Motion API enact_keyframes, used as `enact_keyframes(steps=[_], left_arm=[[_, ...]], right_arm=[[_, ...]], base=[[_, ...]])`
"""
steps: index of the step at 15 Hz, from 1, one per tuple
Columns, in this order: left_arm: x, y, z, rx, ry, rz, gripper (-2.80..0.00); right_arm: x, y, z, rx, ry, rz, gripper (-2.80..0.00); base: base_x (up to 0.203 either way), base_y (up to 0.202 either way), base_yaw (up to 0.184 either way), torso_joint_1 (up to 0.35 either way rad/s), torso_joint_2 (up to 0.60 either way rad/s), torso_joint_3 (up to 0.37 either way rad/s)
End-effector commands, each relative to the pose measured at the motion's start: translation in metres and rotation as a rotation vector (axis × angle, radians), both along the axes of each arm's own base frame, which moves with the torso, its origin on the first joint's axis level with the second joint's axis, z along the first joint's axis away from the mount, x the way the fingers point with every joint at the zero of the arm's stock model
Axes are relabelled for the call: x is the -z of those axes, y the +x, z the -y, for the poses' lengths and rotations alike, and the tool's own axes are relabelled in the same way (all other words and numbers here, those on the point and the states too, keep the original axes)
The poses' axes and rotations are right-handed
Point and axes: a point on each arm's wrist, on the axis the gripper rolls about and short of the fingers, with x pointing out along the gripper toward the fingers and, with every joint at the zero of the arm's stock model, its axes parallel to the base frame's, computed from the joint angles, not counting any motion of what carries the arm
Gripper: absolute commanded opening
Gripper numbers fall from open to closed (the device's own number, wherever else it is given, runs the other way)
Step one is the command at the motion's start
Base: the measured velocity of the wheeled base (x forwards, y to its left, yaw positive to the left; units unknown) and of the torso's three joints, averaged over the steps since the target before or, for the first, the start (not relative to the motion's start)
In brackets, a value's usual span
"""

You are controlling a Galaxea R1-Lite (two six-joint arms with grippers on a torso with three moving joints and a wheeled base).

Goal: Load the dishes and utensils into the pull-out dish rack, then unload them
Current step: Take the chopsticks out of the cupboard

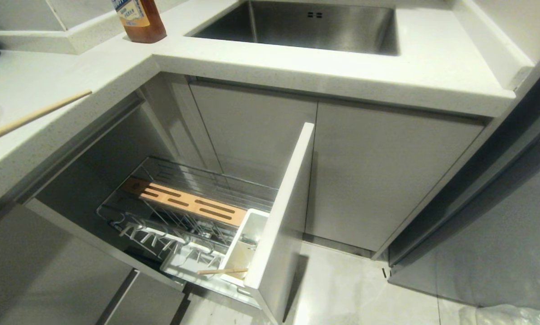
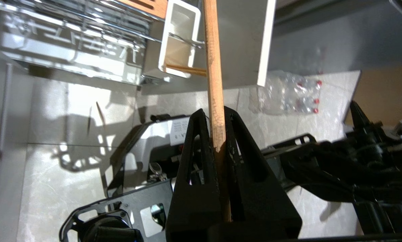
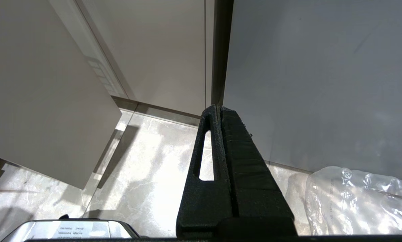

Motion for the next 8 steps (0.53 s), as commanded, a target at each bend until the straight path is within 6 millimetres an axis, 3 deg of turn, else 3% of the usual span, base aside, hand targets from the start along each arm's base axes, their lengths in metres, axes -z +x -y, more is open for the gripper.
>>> enact_keyframes(steps=[1, 5, 8], left_arm=[[0.0, -0.005, -0.003, -0.026, 0.0, 0.012, -2.8], [-0.006, -0.011, -0.007, -0.174, 0.002, 0.127, -2.8], [-0.012, -0.007, -0.008, -0.383, 0.024, 0.204, -2.8]], right_arm=[[0.0, 0.0, 0.0, 0.0, 0.0, 0.0, -2.8], [0.0, 0.0, 0.0, 0.0, 0.0, 0.0, -2.8], [0.0, 0.0, 0.0, 0.0, 0.0, 0.0, -2.8]], base=[[0.0, 0.0, 0.0, 0.0, 0.0, 0.0], [0.0, 0.0, 0.0, 0.0, 0.0, 0.0], [0.0, 0.0, 0.0, 0.0, 0.0, 0.0]])
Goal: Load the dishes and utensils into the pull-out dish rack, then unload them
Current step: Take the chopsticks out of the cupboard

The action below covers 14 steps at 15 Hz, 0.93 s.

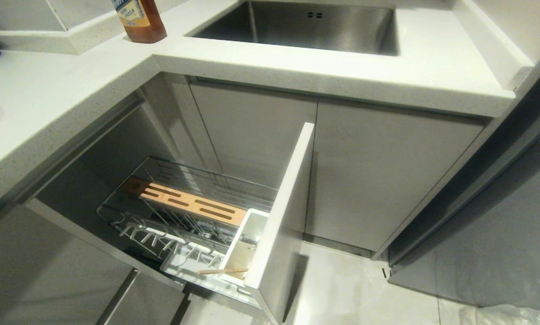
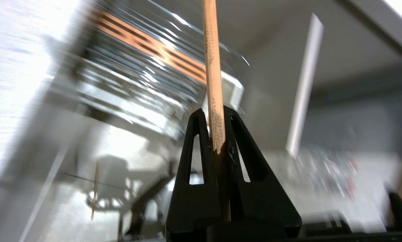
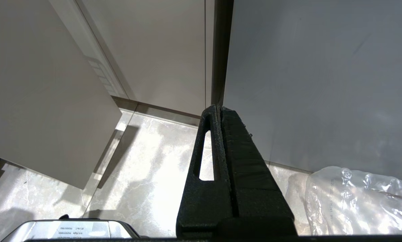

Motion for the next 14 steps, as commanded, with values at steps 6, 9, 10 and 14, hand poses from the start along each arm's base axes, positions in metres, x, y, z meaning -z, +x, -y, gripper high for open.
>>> enact_keyframes(steps=[6, 9, 10, 14], left_arm=[[-0.008, 0.033, -0.001, -0.468, 0.025, 0.036, -2.8], [-0.008, 0.066, -0.016, -0.669, 0.034, -0.019, -2.8], [-0.008, 0.075, -0.023, -0.725, 0.035, -0.026, -2.8], [-0.01, 0.102, -0.047, -0.857, 0.034, -0.039, -2.8]], right_arm=[[0.0, 0.0, 0.0, 0.0, 0.0, 0.0, -2.8], [0.0, 0.0, 0.0, 0.0, 0.0, 0.0, -2.8], [0.0, 0.0, 0.0, 0.0, 0.0, 0.0, -2.8], [0.0, 0.0, 0.0, 0.0, 0.0, 0.0, -2.8]], base=[[0.0, 0.0, 0.0, 0.0, 0.0, 0.0], [0.0, 0.0, 0.0, 0.0, 0.0, 0.0], [0.0, 0.0, 0.0, 0.0, 0.0, 0.0], [0.0, 0.0, 0.0, 0.0, 0.0, 0.0]])
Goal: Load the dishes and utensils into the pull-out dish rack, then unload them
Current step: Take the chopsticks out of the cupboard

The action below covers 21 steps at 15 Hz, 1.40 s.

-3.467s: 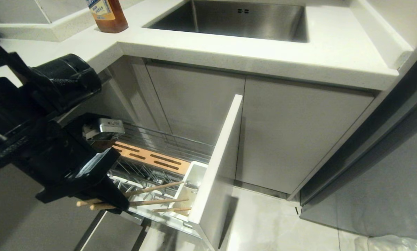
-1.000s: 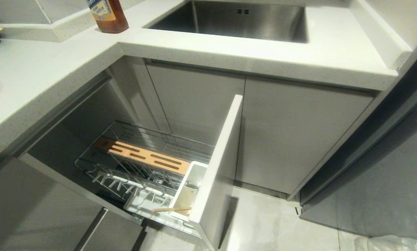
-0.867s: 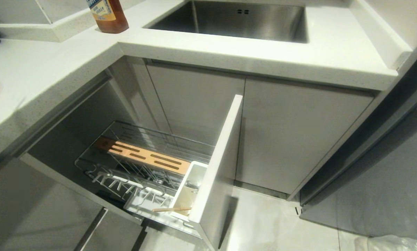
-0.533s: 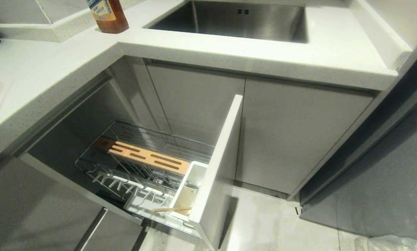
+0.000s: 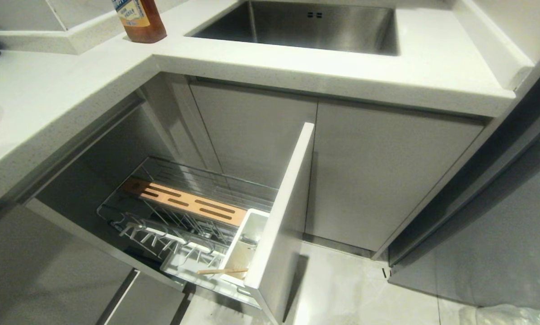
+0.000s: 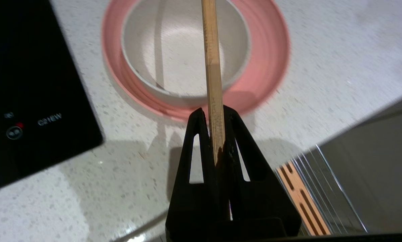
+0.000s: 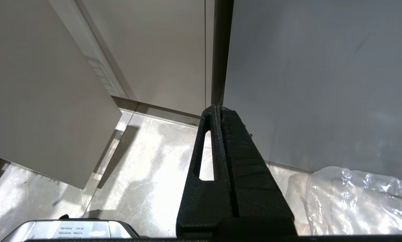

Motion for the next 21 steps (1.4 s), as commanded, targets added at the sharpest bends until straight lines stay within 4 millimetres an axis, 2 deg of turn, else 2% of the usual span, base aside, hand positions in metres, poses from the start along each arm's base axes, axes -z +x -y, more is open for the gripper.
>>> enact_keyframes(steps=[1, 9, 12, 21], left_arm=[[0.003, 0.017, -0.013, -0.041, -0.02, -0.036, -2.8], [0.007, 0.05, -0.041, -0.104, -0.039, -0.068, -2.8], [0.01, 0.057, -0.048, -0.113, -0.053, -0.086, -2.8], [0.015, 0.06, -0.056, -0.128, -0.074, -0.102, -2.8]], right_arm=[[0.0, 0.0, 0.0, 0.0, 0.0, -0.001, -2.8], [0.0, 0.0, 0.0, 0.0, 0.0, -0.001, -2.8], [0.0, 0.0, 0.0, 0.0, 0.0, -0.001, -2.8], [0.0, 0.0, 0.0, 0.0, 0.0, -0.001, -2.8]], base=[[0.0, 0.0, 0.0, 0.0, 0.0, 0.0], [0.0, 0.0, 0.0, 0.0, 0.0, 0.0], [0.0, 0.0, 0.0, 0.0, 0.0, 0.0], [0.0, 0.0, 0.0, 0.0, 0.0, 0.0]])
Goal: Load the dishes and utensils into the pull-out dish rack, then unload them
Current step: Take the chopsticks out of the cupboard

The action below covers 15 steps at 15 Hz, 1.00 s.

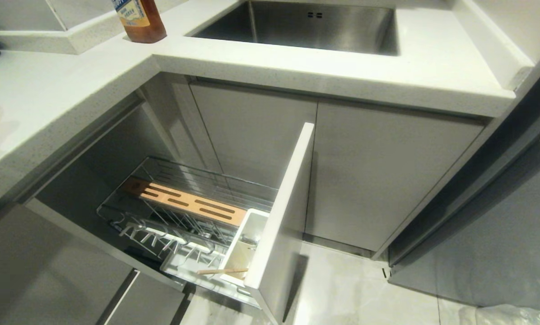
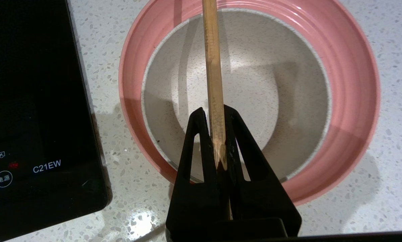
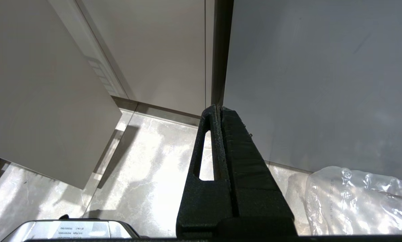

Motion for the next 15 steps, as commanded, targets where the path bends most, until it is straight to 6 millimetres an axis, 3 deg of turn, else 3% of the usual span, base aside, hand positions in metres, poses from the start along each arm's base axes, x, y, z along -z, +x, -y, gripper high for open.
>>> enact_keyframes(steps=[1, 13, 14, 15], left_arm=[[0.0015, 0.0009, -0.0025, -0.011, -0.007, -0.007, -2.8], [0.0098, 0.0026, -0.0061, 0.013, -0.044, -0.025, -2.8], [0.0098, 0.0026, -0.0061, 0.013, -0.044, -0.024, 0.0], [0.0094, 0.0026, -0.006, 0.013, -0.044, -0.023, 0.0]], right_arm=[[0.0, 0.0, 0.0, 0.0, 0.0, 0.0, -2.8], [0.0, 0.0, 0.0, 0.0, 0.0, 0.0, -2.8], [0.0, 0.0, 0.0, 0.0, 0.0, 0.0, -2.8], [0.0, 0.0, 0.0, 0.0, 0.0, 0.0, -2.8]], base=[[0.0, 0.0, 0.0, 0.0, 0.0, 0.0], [0.0, 0.0, 0.0, 0.0, 0.0, 0.0], [0.0, 0.0, 0.0, 0.0, 0.0, 0.0], [0.0, 0.0, 0.0, 0.0, 0.0, 0.0]])
